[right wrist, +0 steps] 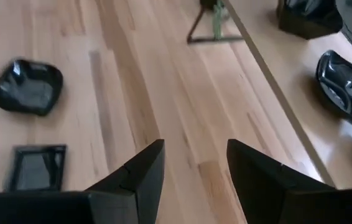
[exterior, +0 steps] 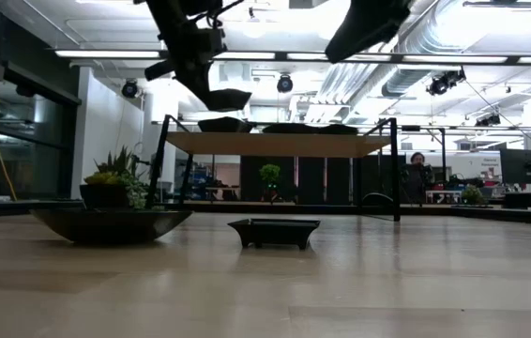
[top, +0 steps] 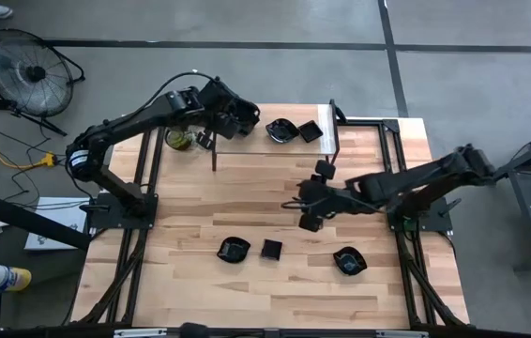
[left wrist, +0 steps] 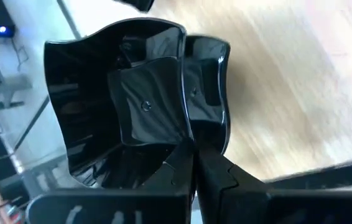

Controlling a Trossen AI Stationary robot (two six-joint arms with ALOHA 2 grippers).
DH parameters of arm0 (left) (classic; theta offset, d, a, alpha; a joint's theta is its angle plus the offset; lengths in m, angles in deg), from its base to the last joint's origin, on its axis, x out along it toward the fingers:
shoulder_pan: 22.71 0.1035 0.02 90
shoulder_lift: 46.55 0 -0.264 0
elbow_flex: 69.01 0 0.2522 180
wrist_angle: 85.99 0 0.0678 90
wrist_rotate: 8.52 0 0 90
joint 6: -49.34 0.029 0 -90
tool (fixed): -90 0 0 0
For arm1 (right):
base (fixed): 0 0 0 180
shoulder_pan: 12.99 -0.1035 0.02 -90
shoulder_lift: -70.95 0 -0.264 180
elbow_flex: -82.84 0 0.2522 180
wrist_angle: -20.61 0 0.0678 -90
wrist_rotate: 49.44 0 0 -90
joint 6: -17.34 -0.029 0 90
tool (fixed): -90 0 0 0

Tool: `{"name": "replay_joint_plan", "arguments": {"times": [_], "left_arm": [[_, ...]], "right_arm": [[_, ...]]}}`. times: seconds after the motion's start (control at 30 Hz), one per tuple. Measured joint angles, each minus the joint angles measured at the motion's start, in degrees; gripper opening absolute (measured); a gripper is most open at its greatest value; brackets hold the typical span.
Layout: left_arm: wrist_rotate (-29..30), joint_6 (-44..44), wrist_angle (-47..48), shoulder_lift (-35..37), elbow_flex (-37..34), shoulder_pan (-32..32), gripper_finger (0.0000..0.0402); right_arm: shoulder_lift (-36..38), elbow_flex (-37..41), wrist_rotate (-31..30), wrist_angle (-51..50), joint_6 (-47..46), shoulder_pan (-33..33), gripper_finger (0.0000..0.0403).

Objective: Pick & Place Mini shaped plates
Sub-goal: Stack the black distorted square plate on top of the black distorted square plate on the shelf

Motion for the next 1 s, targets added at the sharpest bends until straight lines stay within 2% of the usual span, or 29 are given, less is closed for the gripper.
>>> {"name": "replay_joint_plan", "arguments": {"times": [0.17, 0.4, 0.7, 1.0], "left_arm": [[-2.6, 1.5, 0.2, -0.7, 0.0, 0.4, 0.0], [-3.2, 1.4, 1.1, -1.8, -0.2, 0.4, 0.0], [-3.7, -0.2, 1.2, -2.7, -0.2, 0.4, 0.0], [-2.9, -1.5, 1.5, -4.6, -0.2, 0.4, 0.0]], "right_arm": [[5.4, 10.0, -0.1, 13.0, 1.4, -1.2, 0.0169], [7.7, 19.5, 1.5, 26.3, 3.2, -1.9, 0.0169], [7.7, 25.1, 1.9, 35.9, 4.8, -1.9, 0.0169], [7.7, 25.1, 1.8, 36.9, 7.1, -1.8, 0.0169]]}}
